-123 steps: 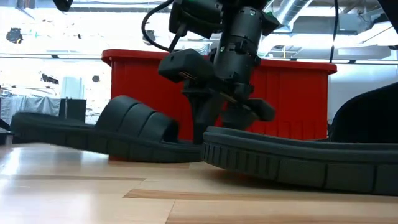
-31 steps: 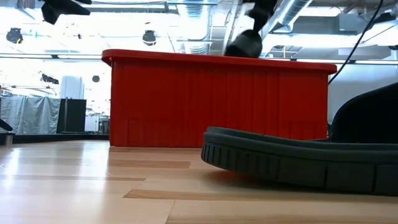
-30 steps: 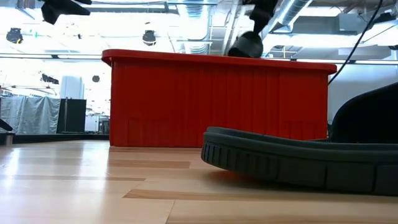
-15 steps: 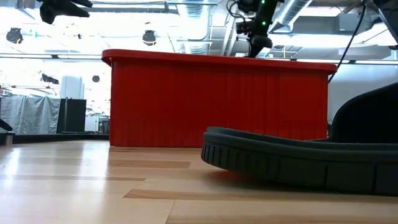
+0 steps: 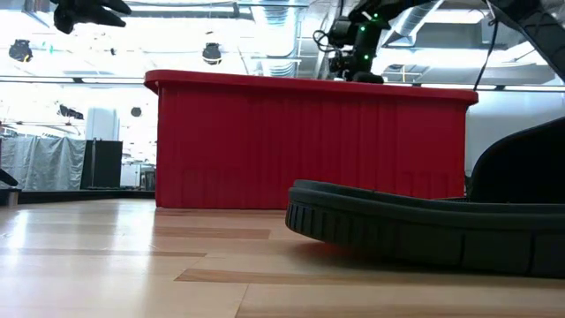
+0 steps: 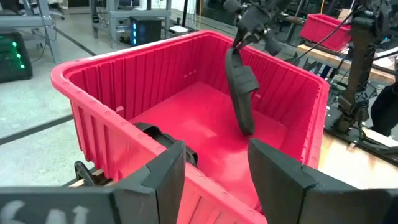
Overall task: Pick and place slides into bin
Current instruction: Put the left black slide into the red bin
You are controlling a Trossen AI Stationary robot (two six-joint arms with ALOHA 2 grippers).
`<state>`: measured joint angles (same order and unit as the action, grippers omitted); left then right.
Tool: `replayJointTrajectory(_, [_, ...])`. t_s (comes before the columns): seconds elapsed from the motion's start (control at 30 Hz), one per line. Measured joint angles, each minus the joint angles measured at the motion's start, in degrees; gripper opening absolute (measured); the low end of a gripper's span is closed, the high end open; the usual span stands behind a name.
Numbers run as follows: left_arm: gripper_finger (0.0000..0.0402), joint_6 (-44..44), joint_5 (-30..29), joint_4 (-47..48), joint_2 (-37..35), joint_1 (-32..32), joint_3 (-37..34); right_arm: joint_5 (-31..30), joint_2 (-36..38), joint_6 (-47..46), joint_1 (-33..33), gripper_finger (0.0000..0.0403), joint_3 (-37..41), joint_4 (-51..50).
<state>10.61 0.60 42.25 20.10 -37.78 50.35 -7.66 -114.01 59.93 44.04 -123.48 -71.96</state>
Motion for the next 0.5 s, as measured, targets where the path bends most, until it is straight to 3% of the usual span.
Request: replayJointTrajectory(0.5, [0.0164, 0.89, 0.00, -2.98, -0.02, 0.00, 0.00, 5.49, -3.17, 1.58, 2.04, 0.0001, 0.00, 0.83])
